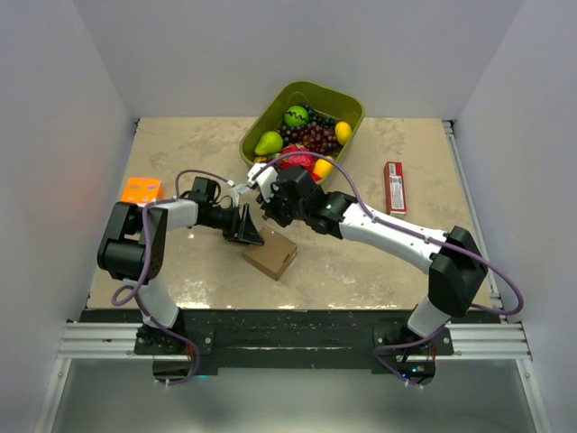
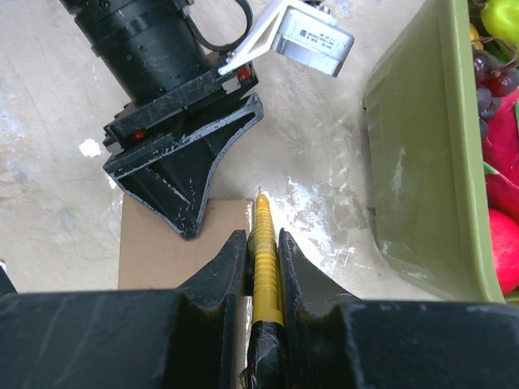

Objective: Unpack the express box

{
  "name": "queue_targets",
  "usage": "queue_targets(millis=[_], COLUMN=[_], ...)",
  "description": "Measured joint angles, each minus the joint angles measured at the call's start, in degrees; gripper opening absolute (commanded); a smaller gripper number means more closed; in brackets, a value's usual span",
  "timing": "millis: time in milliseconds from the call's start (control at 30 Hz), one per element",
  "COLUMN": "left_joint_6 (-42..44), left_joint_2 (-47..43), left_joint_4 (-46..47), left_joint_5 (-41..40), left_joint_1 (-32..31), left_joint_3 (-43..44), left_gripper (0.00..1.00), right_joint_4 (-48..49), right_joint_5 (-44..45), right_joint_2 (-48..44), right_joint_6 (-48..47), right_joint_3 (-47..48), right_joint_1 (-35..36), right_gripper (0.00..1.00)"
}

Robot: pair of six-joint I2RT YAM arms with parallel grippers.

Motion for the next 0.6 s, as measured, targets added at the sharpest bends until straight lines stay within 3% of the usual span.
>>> queue_targets(millis=[600], left_joint_6=[-0.2], left_joint_2=[0.1], left_joint_4=[0.1], left_joint_5=[0.0], left_joint_1=[0.0], left_joint_3=[0.0], left_gripper=[0.58], right_joint_4=[0.4], right_joint_5=[0.9], right_joint_2=[0.0], right_joint_6=[0.0], right_joint_3=[-1.0], right_joint_1=[1.0], right_gripper=[0.00])
